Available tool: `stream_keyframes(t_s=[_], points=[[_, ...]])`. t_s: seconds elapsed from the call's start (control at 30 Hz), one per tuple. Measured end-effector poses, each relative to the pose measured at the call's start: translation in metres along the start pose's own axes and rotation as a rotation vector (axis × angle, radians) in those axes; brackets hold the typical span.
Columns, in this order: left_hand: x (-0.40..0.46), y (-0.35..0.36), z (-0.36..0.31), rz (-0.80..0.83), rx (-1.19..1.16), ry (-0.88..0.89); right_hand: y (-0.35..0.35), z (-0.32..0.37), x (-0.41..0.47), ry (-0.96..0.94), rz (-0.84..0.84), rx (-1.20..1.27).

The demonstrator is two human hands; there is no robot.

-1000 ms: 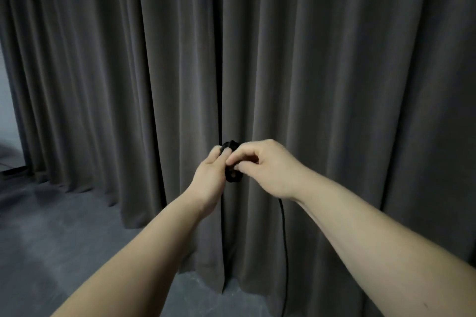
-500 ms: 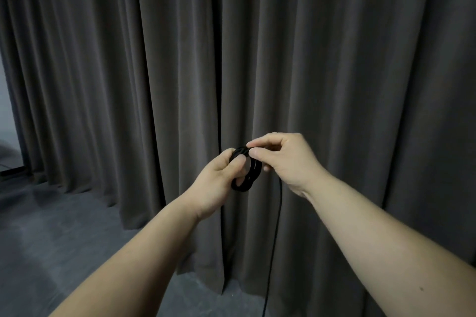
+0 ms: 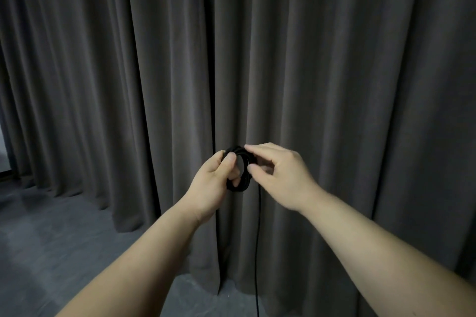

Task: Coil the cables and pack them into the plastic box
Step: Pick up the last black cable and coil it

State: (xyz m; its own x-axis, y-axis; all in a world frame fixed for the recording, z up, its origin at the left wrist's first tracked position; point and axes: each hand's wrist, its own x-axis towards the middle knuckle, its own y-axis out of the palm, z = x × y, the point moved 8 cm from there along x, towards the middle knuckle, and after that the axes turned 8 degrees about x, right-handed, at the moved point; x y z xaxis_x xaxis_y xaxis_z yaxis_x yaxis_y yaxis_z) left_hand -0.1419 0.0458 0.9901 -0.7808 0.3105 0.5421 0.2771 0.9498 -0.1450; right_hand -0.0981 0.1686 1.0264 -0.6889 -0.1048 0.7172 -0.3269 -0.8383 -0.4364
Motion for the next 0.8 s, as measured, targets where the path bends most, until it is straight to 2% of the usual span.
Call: stream_keyframes(t_s=[0.07,0.2,0.33,0.47,0.57,0.63,0.8], points=[[-0.001,0.003,-0.004,0.011,-0.001,0.012,0.003,-0.002,-0.004,0.02,0.005,0.029],[-0.001,0.01,-0.011,0.048,-0.002,0.04,-0.001,-0.008,-0.005,0.094,-0.102,0.002],[0.0,0.014,-0.016,0.09,0.003,0.072,0.001,-0.01,-0.003,0.113,-0.107,0.046],[-0.001,0.018,-0.017,0.197,-0.044,0.072,-0.002,-0.01,0.001,0.117,-0.089,0.192],[0.0,0.021,-0.018,0.286,-0.068,0.071,-0.002,-0.017,0.005,0.188,-0.086,0.363],[0.001,0.019,-0.016,0.259,-0.086,0.034,0.003,-0.022,0.005,0.26,-0.085,0.462],[0.007,0.01,-0.012,0.076,-0.231,0.002,0.021,-0.035,-0.001,0.387,-0.058,0.482]])
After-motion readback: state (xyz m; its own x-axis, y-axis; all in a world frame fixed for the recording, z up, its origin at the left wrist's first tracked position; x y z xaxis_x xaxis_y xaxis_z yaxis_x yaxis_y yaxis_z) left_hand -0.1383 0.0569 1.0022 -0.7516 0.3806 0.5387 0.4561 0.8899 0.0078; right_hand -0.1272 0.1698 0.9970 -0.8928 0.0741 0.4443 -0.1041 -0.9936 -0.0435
